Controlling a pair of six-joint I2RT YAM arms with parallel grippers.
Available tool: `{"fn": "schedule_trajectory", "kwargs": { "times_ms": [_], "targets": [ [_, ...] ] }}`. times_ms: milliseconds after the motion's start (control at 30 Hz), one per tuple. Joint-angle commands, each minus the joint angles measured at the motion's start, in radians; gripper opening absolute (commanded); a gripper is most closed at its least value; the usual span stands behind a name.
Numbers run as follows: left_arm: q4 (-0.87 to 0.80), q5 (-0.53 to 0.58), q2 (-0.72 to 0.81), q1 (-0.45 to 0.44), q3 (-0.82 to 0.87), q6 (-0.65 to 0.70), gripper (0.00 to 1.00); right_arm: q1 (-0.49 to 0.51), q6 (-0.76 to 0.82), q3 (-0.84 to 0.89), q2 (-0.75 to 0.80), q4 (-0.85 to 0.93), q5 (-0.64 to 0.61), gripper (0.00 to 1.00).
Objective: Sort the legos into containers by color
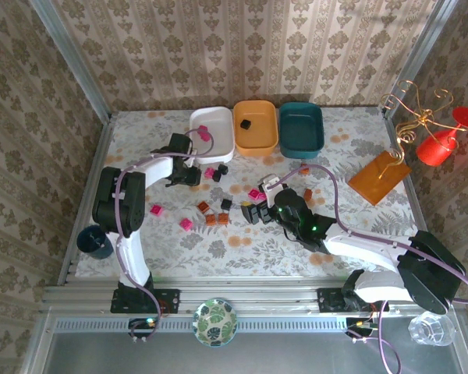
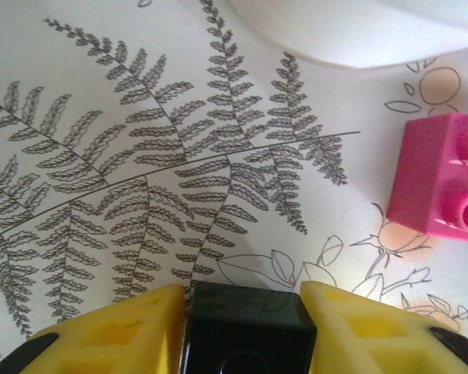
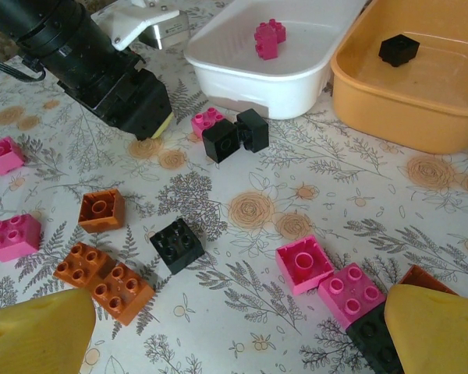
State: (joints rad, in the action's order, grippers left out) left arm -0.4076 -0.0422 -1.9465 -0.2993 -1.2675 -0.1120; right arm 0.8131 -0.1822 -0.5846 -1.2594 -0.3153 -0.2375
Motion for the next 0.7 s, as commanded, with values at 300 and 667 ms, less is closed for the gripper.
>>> {"fn": "schedule_trajectory", "kwargs": {
  "times_ms": [300,667],
  "targets": [
    [0.184,-0.054,0.306,-0.094,0.129,-0.097,0.35,-0.004,-0.004,0.009,0.04,0.002,-0.114,0.97],
    [0.398,-0.047,0.092,-0.238,-0.118,-0.19,0.33,-0.027,-0.072,0.077,0.146,0.006,-0.367,0.98]
  ]
}}
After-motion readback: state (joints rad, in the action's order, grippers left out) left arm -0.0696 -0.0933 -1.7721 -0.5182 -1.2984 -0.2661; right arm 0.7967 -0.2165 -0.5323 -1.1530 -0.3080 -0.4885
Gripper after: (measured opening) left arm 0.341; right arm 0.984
